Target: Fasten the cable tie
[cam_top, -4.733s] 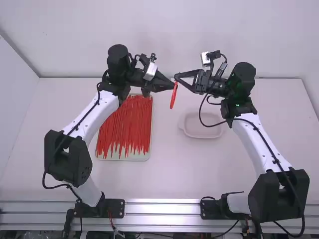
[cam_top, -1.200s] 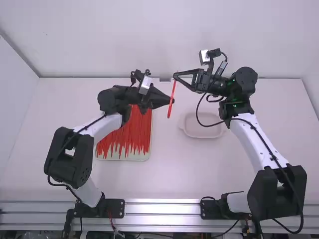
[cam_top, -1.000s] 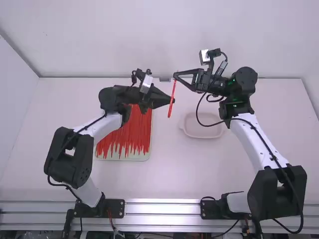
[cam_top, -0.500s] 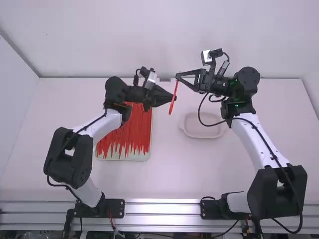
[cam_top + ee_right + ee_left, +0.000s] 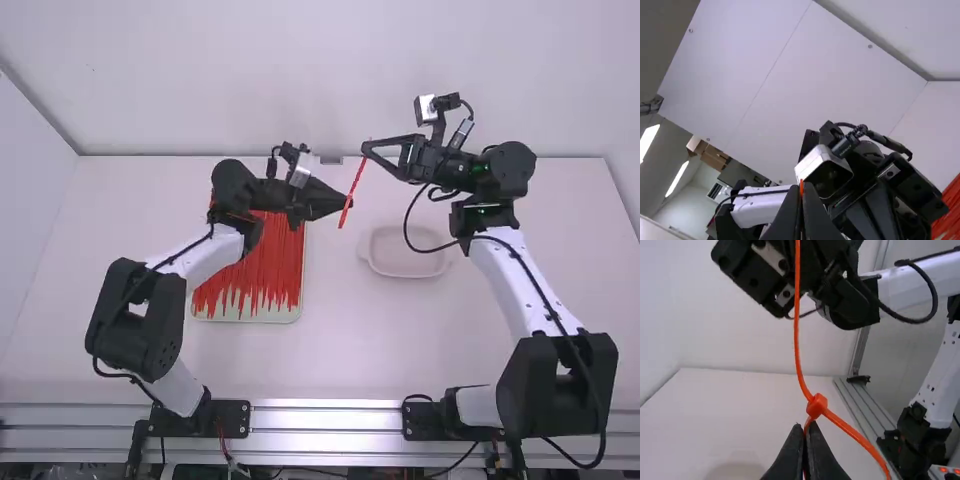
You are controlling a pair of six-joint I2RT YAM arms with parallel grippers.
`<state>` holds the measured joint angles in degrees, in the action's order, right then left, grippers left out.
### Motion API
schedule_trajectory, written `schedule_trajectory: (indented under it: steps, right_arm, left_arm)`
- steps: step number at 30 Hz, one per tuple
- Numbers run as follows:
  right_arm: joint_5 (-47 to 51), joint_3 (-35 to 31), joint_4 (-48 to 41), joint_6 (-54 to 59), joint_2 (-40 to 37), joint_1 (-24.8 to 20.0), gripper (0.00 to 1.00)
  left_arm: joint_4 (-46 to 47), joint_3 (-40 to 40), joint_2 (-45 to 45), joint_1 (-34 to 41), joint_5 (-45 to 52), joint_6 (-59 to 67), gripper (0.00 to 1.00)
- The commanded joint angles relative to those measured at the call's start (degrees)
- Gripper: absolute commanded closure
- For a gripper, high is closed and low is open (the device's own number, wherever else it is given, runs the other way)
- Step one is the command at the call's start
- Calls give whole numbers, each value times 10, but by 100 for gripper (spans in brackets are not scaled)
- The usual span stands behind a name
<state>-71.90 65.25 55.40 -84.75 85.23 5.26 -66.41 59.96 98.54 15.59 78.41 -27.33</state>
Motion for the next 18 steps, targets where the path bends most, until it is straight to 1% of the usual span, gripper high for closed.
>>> schedule_trajectory:
  steps: [1, 6, 13, 17, 18]
  right_arm:
    - [34, 19, 17, -25, -13, -9, 100]
    - [36, 19, 12, -20, -13, -8, 100]
    - [38, 19, 12, -20, -13, -8, 100]
    - [38, 19, 12, -20, -13, -7, 100]
    - [37, 19, 12, -18, -13, -7, 100]
  left_arm:
    - [12, -43, 11, 2, 34, 15, 98]
    - [15, -98, 11, 2, 30, 23, 98]
    - [-4, -147, 11, 2, 30, 22, 98]
    - [-74, -164, 11, 2, 15, -25, 98]
    - [-109, -165, 11, 2, 15, -49, 98]
